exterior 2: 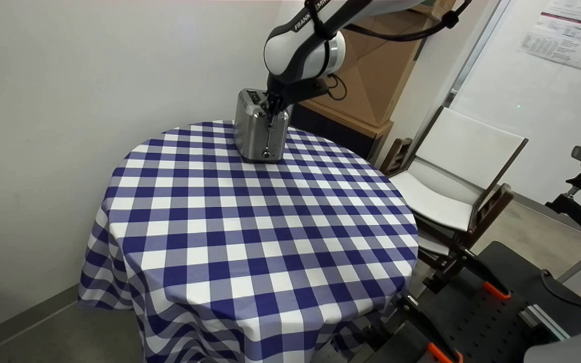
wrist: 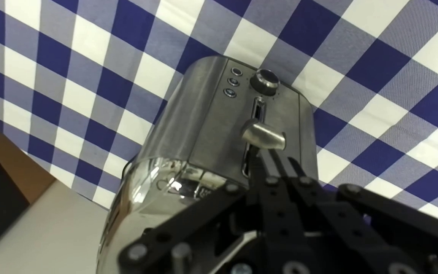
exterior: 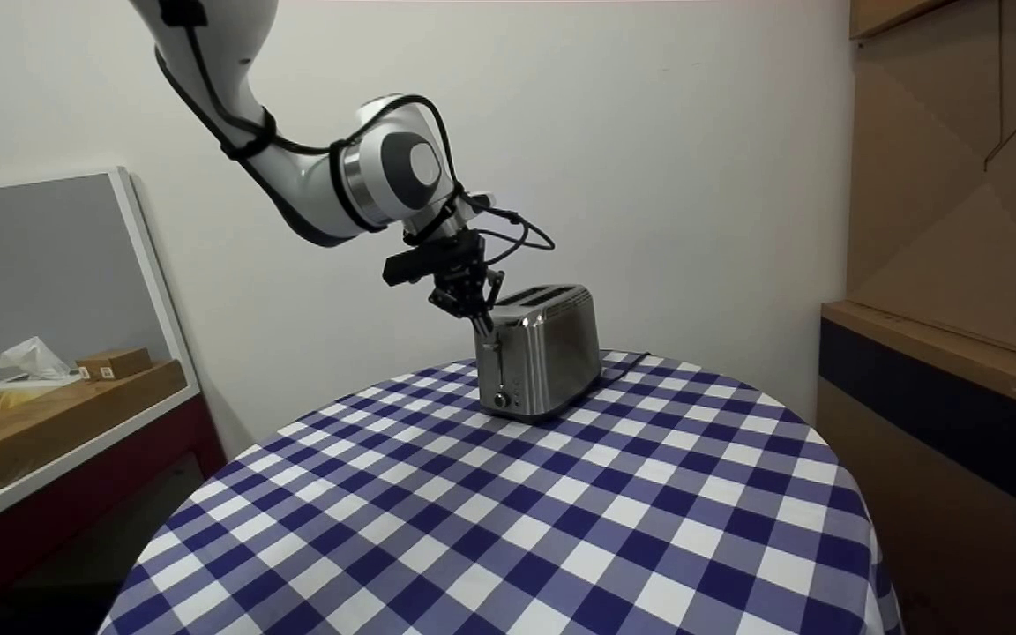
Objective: Turn on and off the toaster
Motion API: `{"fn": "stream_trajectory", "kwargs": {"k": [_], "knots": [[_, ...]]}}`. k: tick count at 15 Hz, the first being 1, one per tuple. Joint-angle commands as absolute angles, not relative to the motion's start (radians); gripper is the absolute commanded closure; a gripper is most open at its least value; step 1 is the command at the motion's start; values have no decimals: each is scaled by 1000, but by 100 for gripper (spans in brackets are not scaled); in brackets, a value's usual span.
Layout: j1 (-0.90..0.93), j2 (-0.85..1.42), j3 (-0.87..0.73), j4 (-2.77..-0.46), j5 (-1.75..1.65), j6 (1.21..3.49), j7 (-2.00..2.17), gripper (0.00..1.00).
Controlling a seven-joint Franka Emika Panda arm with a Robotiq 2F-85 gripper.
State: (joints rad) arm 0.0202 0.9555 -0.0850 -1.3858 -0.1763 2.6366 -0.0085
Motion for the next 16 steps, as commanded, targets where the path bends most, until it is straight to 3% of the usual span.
{"fn": "stream_trajectory", "kwargs": {"k": [1, 16], "knots": [[15, 990, -80, -1332, -168, 2628, -25, 100], [5, 1082, -83, -1250, -172, 2614, -47, 100]]}}
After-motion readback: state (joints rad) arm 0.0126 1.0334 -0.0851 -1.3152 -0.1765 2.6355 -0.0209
